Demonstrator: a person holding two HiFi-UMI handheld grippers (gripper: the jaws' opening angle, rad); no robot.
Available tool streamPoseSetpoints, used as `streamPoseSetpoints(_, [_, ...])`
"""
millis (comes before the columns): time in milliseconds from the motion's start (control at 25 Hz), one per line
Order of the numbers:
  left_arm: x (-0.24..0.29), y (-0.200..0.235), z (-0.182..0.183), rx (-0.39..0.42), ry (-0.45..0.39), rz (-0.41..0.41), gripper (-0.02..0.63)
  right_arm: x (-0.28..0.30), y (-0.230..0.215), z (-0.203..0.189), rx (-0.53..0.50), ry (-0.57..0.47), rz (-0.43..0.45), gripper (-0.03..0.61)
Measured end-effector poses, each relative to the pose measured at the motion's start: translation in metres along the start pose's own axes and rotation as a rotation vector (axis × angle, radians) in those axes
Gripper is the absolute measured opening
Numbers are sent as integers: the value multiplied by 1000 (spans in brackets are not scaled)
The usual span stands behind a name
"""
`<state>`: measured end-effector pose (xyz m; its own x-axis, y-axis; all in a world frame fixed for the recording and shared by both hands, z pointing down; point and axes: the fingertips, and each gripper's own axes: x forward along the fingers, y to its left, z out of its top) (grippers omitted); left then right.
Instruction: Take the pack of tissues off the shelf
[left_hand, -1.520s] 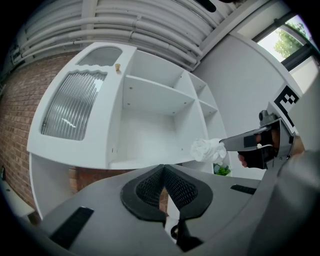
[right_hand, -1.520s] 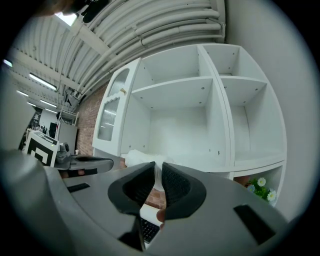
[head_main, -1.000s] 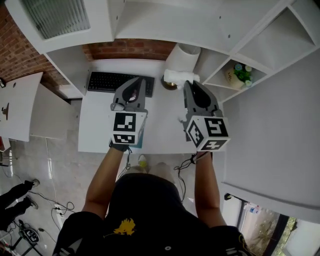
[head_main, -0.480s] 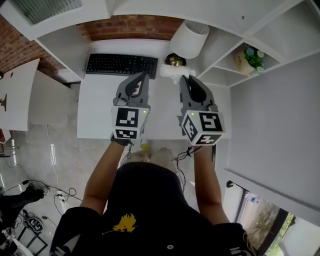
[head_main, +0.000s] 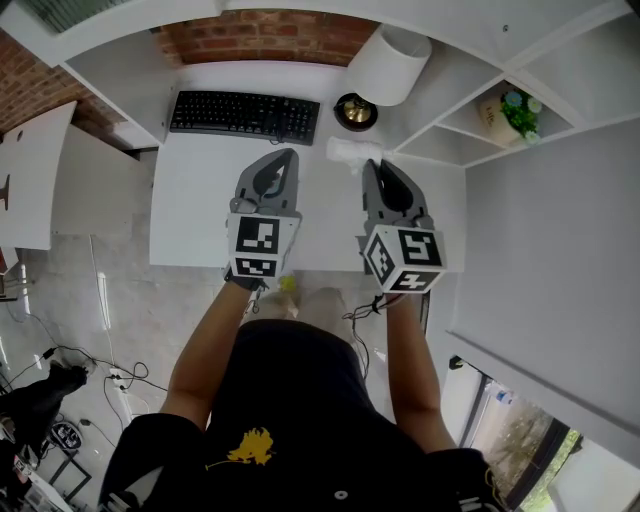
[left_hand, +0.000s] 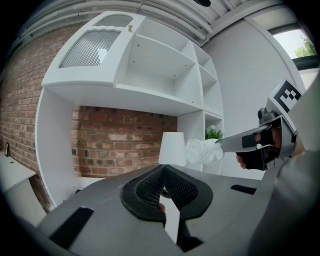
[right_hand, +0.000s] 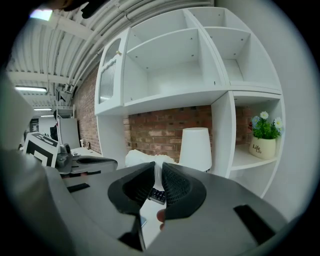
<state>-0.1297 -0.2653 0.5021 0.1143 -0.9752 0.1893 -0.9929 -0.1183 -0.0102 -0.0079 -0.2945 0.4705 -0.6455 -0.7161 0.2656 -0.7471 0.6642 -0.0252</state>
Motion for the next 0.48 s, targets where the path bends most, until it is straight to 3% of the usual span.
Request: streamPoseSetpoints(480, [10, -12, -61, -25, 94, 0, 17, 7, -2, -67, 66, 86, -1, 43])
